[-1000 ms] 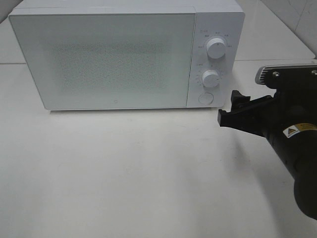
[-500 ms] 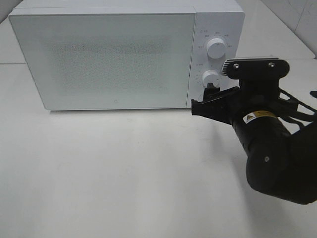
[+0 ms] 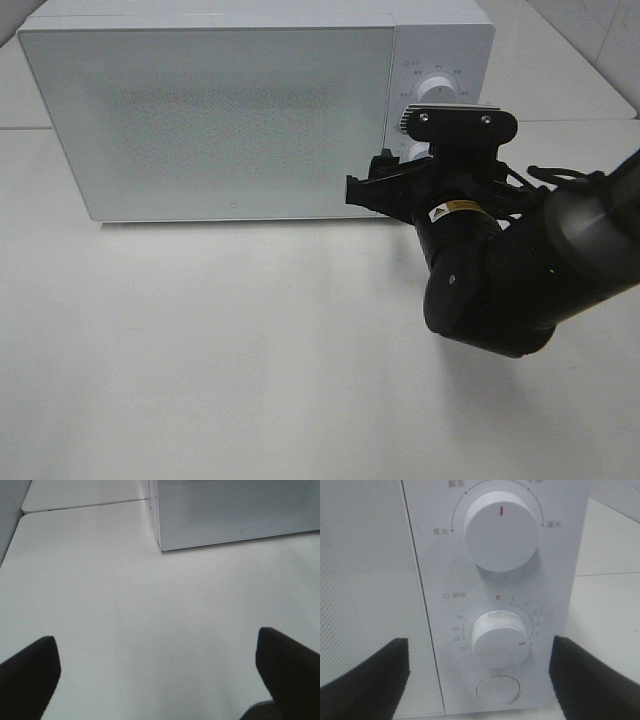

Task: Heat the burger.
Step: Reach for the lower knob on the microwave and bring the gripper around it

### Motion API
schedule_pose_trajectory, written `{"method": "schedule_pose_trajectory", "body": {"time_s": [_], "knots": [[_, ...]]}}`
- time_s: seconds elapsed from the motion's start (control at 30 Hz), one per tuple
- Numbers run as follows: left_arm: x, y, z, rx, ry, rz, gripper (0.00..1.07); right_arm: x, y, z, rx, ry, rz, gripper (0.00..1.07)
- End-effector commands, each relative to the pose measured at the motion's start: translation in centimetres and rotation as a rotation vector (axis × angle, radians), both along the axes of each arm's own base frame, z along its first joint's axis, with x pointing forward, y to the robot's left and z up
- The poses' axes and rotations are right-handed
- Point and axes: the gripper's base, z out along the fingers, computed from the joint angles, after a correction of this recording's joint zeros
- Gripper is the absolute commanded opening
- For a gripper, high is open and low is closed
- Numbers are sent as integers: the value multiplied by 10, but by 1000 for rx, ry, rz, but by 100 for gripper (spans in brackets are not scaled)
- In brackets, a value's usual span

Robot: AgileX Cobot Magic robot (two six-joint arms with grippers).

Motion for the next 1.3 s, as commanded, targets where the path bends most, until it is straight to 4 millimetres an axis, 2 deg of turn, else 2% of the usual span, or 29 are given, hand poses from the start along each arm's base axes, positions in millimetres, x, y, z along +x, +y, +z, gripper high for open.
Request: {"method": "schedule_pose_trajectory", "body": {"time_s": [0.03, 0.07, 0.23, 0.37, 0.57, 1.03, 1.2, 1.27, 1.3], "knots": [[-2, -1, 0, -14, -22, -2, 100, 11, -4, 13, -9, -164, -73, 76], [-2, -1, 0, -14, -22, -2, 100, 18, -7, 12, -8, -160, -106, 76], [-2, -1, 0, -14, -22, -1, 100, 27, -3, 10, -38, -163, -131, 76], [-2, -1, 0, -14, -22, -2, 100, 39, -5, -1, -50, -137, -155, 76], [-2, -1, 0, -14, -22, -2, 100, 42, -12, -2, -49, -142, -197, 76], [-2, -1, 0, -14, -22, -2, 100, 40, -9, 2, -55, -162, -192, 72], [-2, -1, 0, -14, -22, -2, 100, 40, -9, 2, -76, -161, -191, 68], [-2, -1, 0, -14, -22, -2, 100, 40, -9, 2, -78, -161, -191, 61], [-2, -1, 0, -14, -22, -2, 100, 40, -9, 2, -78, -161, -191, 61]]}}
